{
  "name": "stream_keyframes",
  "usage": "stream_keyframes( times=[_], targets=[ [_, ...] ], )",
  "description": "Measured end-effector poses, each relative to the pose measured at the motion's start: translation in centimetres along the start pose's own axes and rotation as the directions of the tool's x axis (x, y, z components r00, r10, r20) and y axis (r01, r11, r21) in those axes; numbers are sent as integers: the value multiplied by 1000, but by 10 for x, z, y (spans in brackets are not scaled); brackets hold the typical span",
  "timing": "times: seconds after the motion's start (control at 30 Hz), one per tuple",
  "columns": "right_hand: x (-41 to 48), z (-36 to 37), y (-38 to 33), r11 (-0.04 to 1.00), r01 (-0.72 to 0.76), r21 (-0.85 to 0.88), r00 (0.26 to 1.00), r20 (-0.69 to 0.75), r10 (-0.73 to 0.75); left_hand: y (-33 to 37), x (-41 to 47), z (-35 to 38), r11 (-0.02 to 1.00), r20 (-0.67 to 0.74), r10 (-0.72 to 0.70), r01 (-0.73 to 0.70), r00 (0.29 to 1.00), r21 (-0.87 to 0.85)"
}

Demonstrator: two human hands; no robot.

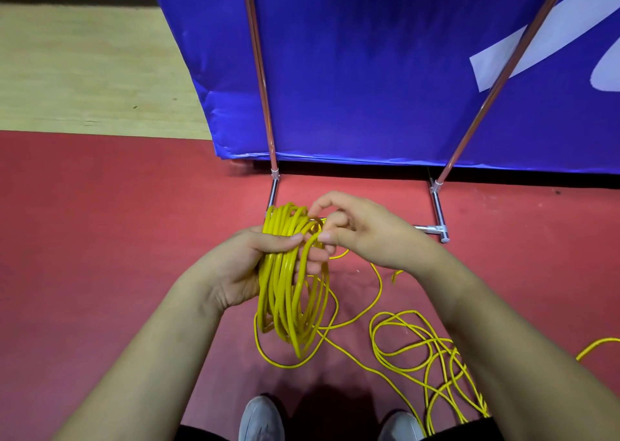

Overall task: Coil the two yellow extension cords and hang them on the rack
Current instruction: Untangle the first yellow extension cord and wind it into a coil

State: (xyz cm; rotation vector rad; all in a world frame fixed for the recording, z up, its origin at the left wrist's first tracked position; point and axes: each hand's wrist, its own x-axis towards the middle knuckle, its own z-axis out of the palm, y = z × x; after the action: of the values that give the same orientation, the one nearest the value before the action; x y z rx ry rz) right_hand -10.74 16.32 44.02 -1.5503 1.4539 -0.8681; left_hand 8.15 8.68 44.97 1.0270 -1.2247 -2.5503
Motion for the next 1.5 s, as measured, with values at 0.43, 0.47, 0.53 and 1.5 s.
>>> stream_keyframes(
  times=[0.43,0.47,0.53,1.5],
  targets=[
    [-12,-16,80,941,-226,251,956,-130,264,8,0,-19,981,-29,94,-97,995,-165],
    [-12,-15,84,921,-228,315,945,-155,287,8,0,-18,990,-56,60,-67,997,-125],
    [-10,-13,86,923,-238,303,936,-182,302,6,0,-16,999,-74,-17,14,997,-40],
    [6,-2,105,980,-195,47,918,-344,199,0,0,-8,993,72,12,-3,997,-121]
  ],
)
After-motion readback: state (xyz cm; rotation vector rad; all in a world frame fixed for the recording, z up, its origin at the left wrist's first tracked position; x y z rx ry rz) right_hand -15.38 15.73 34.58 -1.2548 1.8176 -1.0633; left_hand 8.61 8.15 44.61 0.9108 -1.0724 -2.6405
